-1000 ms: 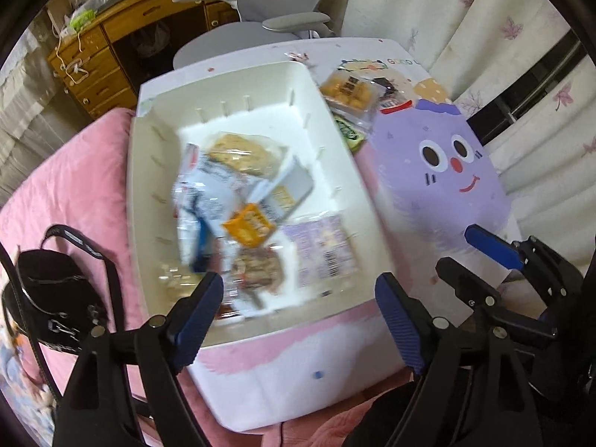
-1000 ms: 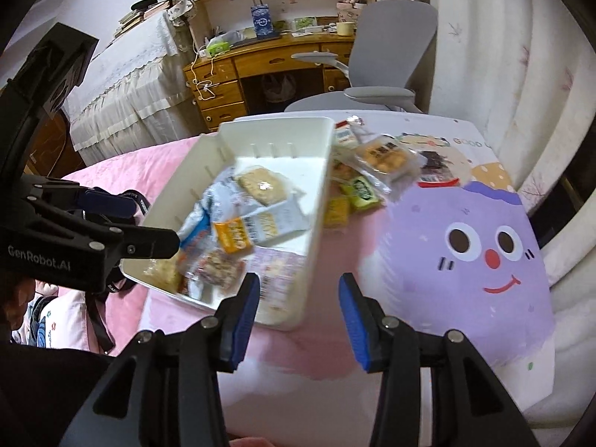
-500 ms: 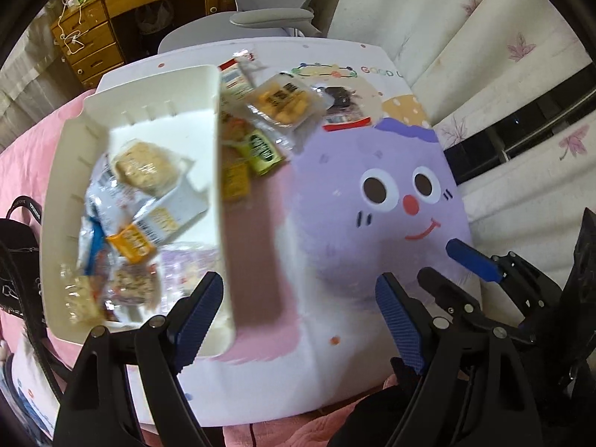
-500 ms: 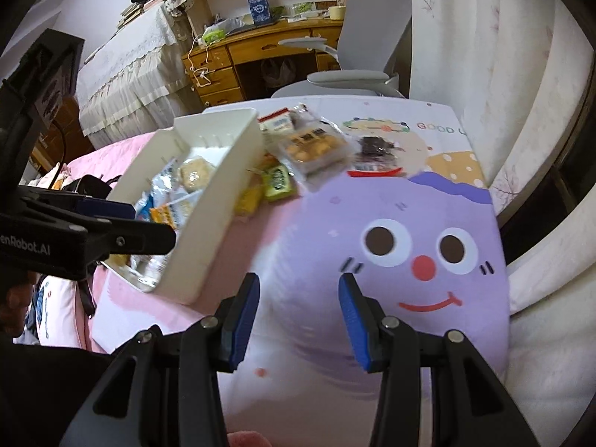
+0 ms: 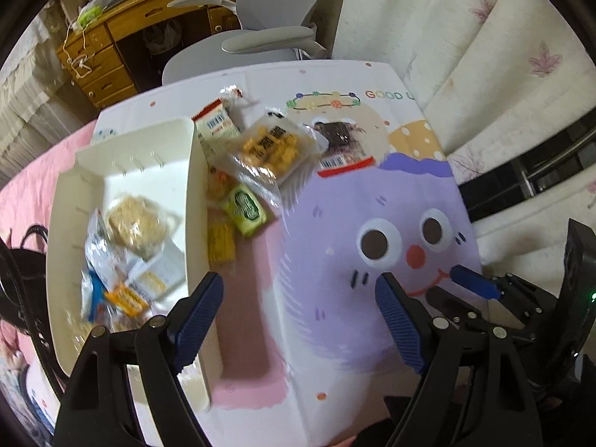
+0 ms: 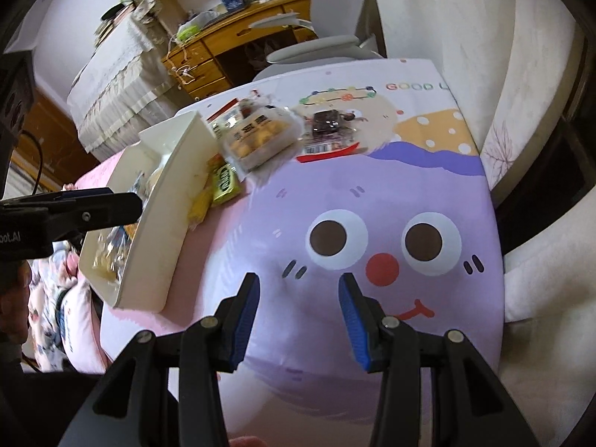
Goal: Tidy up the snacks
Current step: 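Move left tool toward yellow crab-roe bread bag while right approaches dark red-striped packet, then grasp yellow crab-roe bag with left tool while right grasps dark red-striped packet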
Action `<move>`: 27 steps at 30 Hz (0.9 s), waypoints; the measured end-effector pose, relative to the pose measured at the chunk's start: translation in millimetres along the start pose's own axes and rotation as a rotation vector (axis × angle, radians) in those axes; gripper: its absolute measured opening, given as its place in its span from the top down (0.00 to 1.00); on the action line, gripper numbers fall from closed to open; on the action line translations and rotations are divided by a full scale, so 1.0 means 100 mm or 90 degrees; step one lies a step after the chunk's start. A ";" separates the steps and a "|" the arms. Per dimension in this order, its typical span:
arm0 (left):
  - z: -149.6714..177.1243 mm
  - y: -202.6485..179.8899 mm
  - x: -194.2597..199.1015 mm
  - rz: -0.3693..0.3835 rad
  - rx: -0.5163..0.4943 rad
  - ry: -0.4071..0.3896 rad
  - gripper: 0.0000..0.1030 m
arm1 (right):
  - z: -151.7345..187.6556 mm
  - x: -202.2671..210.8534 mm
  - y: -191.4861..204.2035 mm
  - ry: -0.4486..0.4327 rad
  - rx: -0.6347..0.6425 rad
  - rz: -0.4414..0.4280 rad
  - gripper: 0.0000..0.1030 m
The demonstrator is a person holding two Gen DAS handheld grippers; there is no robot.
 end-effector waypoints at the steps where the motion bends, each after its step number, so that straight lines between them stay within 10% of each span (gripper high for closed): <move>1: -0.04 0.02 -0.04 -0.003 -0.004 0.003 0.20 | -0.02 -0.03 -0.03 0.002 -0.007 0.001 0.57; 27: -0.97 0.16 -1.37 0.031 -0.113 0.036 0.27 | -1.18 -1.15 -0.26 -0.014 0.001 0.038 0.57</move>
Point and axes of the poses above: each gripper's, at about its wrist camera, not at the fingertips, and x roughly against the way its jaws point, y to its left, z to its underside, the point moved 8 cm from there along -x, roughly the way its jaws point, and after that the axes turned 14 degrees about -y, right-handed, at the moved point
